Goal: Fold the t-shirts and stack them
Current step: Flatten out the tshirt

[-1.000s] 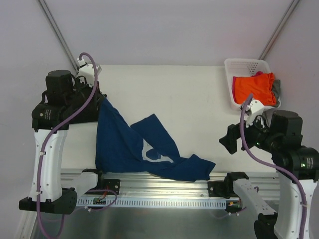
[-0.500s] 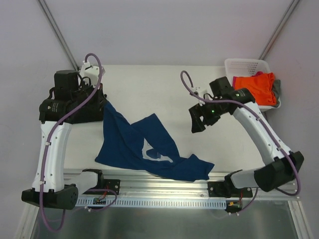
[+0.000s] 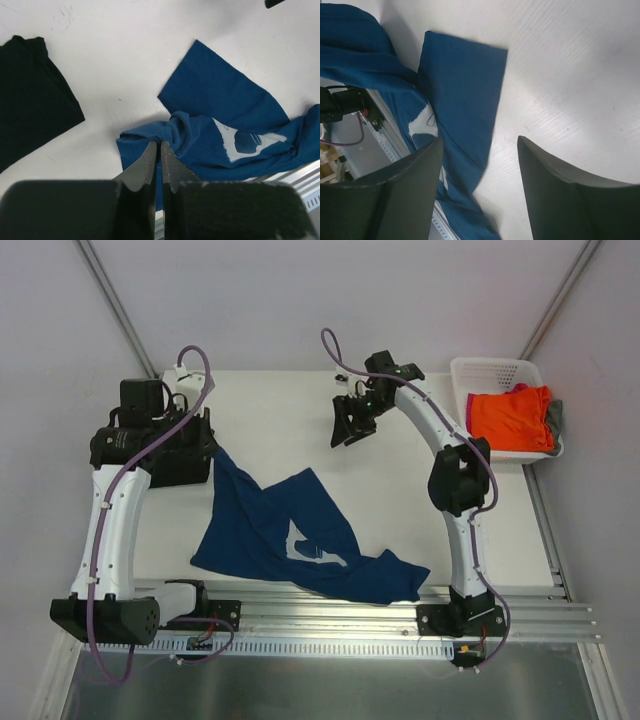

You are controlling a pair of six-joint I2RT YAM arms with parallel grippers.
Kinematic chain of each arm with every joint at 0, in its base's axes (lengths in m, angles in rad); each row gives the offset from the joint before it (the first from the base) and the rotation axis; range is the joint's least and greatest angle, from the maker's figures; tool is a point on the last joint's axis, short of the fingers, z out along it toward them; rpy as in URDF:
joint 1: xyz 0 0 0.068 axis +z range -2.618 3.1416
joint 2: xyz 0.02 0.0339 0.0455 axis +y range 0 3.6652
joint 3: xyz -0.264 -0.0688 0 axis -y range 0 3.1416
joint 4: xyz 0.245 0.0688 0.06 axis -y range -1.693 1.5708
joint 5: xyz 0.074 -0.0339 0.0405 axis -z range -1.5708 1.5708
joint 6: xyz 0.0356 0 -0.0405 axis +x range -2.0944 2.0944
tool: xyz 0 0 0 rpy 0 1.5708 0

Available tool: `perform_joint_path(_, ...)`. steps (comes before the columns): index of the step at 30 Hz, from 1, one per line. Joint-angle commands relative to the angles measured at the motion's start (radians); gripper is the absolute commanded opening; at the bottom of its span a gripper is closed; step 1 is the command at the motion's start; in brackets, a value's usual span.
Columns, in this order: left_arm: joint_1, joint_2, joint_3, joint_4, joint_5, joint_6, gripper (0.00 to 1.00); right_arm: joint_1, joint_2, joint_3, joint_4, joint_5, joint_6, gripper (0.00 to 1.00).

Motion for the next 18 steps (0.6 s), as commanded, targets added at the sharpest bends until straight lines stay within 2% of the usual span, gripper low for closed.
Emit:
perform_joint_path(1,0.011,0.027,-0.017,0.018,0.037,0.004,0.0,0.0,0.077,0.062,0.012,-0.134,0.093,0.62)
perform_joint_path(18,0.056,0.054,-0.046,0.016,0.064,-0.004,0.0,0.038,0.395,0.187,0.15,-0.194,0.267,0.65)
